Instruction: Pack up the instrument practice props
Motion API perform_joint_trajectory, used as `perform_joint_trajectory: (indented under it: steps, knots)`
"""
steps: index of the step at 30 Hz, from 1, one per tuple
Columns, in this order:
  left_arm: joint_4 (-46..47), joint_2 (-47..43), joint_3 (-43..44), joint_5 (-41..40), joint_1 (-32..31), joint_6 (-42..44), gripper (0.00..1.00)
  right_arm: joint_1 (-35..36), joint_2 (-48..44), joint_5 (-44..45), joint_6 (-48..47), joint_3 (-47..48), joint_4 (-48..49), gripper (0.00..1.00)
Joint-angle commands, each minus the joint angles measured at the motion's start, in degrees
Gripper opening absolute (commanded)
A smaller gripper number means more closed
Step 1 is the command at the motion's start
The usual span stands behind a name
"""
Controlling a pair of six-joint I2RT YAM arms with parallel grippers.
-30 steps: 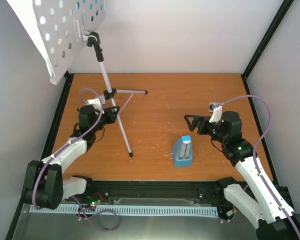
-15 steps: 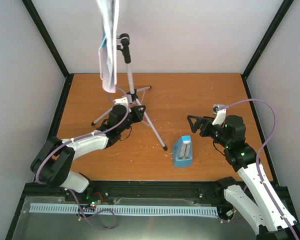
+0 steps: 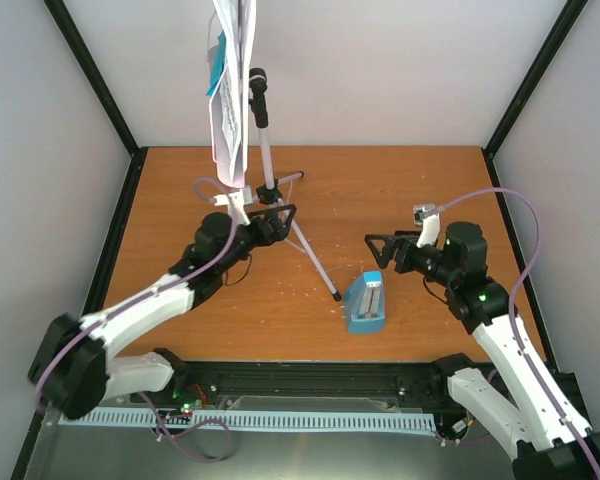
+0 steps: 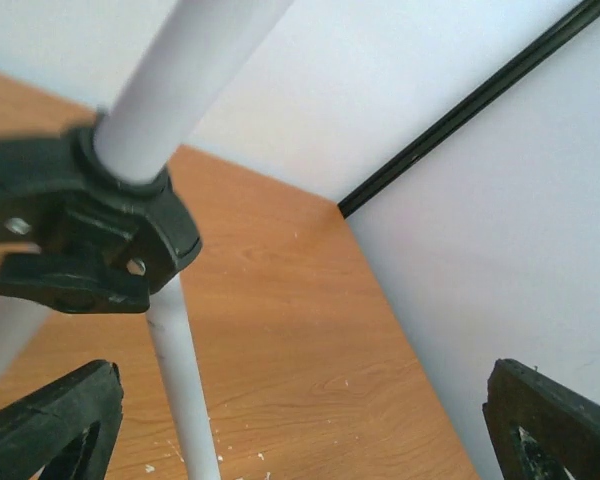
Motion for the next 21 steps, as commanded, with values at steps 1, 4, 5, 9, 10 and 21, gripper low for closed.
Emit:
perform_joint_trajectory:
  steps: [1,4,5,9,10,21]
  knots:
    - [-9.00,-14.76,-3.15,-3.29,1.78,7.09,0.99,0.62,4.42,-5.03,-7.92,5.38,-2.77,1.00]
    - [-16.06,-22.31,-3.32,0.84,8.31,11.58,0.99,4.56,7.63,-3.18,-11.71,7.57,-4.17,1.00]
    - [-21.78,-23.61,-0.97,2.09,11.24,13.91,1.00,6.06,8.88,-1.66,-13.12,8.59,-4.64,1.00]
    - [-32.68,-24.55,5.14,9.52,21.35,23.28,1.00,13.08,15.45,5.37,-17.09,13.89,-7.40,1.00]
    - [-34.18,-23.91,5.99,12.22,23.90,25.15,0.99,14.05,18.14,6.62,-17.80,15.49,-8.22,1.00]
    - [-30.14,-14.41,8.85,36.43,39.77,26.49,0.99,21.38,39.50,11.88,-19.27,28.15,-10.28,1.00]
